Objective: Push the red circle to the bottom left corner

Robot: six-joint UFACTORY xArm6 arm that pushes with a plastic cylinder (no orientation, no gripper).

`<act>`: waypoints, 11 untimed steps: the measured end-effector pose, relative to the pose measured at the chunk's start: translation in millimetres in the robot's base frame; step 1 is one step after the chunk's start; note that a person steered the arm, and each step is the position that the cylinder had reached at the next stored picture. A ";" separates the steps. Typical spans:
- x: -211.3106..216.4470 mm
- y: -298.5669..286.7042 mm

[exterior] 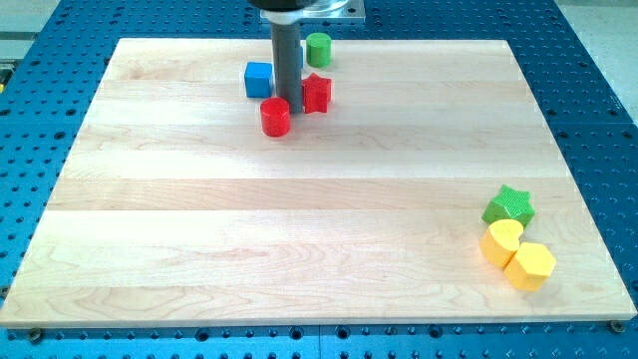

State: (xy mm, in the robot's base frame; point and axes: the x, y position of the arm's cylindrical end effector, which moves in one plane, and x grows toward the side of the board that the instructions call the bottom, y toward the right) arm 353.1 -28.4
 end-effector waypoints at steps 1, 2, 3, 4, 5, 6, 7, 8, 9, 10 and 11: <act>55.0 -30.7; 112.6 -118.2; 139.5 -162.7; 86.6 -154.7; 95.8 -211.7; 145.8 -202.2; 154.3 -151.3; 175.5 -147.3; 197.9 -188.7; 190.6 -182.1; 112.1 -85.3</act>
